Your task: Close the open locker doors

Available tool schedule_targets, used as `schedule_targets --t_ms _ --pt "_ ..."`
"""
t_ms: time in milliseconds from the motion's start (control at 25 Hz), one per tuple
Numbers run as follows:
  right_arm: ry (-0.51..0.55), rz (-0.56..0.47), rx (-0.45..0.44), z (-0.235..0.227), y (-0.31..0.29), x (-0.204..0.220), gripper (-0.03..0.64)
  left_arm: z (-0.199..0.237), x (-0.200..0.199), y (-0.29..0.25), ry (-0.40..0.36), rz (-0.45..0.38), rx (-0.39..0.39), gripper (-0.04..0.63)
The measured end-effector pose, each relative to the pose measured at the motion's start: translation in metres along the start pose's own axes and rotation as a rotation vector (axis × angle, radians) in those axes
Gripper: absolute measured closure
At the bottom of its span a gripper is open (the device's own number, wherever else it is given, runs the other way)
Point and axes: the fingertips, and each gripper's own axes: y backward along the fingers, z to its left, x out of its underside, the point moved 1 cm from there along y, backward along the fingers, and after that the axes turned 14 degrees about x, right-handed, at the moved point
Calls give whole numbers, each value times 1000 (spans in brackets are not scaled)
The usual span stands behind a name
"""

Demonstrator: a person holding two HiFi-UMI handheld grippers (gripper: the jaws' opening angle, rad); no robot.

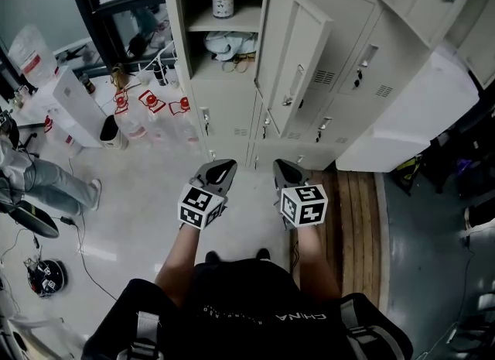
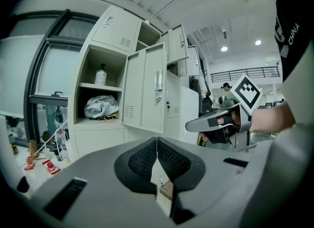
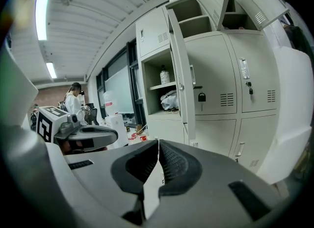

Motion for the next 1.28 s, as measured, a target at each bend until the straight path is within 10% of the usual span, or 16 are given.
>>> schedule_targets --t_ms 720,840,1280 --pt "27 -143 -21 -45 -10 -67 583 -20 -27 -75 -29 5 95 571" --pt "45 -185 -42 -51 -13 -93 577 -23 -36 -93 -41 2 112 483" --pt "66 -258 -115 -64 -33 -165 500 -9 -71 -148 -71 -41 46 462"
